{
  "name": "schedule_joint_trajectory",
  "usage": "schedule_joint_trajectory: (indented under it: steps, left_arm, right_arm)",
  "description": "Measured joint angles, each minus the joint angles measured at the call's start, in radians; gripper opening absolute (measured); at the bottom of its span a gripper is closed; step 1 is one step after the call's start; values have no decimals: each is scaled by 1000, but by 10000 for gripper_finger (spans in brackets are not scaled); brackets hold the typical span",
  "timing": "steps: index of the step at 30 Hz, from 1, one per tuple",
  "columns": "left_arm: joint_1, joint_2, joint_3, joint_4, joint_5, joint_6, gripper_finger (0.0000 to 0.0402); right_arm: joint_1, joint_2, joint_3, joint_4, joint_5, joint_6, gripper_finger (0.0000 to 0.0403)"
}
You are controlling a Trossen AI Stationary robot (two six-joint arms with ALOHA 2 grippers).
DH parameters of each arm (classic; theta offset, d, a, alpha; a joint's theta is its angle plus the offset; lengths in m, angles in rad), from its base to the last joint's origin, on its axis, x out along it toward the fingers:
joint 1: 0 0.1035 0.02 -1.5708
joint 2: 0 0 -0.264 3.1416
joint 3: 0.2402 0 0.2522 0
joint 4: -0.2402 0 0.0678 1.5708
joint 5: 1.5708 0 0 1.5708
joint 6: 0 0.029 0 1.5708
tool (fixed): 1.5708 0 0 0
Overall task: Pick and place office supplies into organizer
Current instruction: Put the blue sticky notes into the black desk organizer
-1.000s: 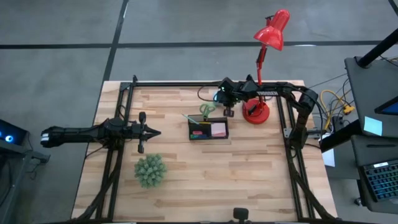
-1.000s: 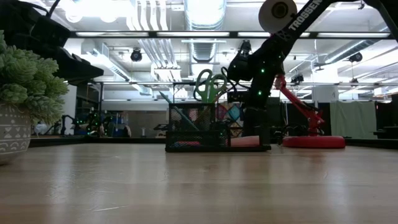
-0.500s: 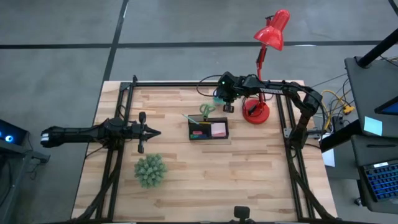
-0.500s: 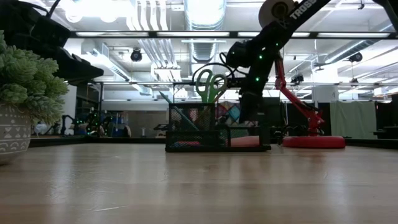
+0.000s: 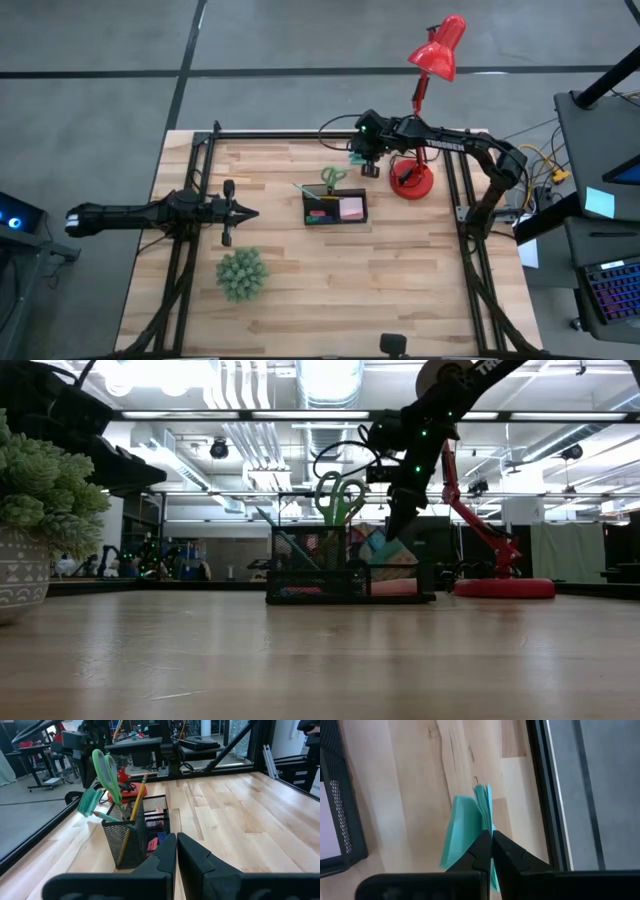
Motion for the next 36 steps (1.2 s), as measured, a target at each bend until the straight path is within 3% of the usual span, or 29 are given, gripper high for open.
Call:
schedule_joint_trajectory:
  steps: [18, 36]
  left_arm:
    - [0, 2, 0, -1, 0, 0, 0]
    - [0, 2, 0, -2, 0, 0, 0]
  right_arm:
    - [0, 2, -18, 17, -5, 0, 8]
    - [23, -23, -153, 165, -12, -9, 8]
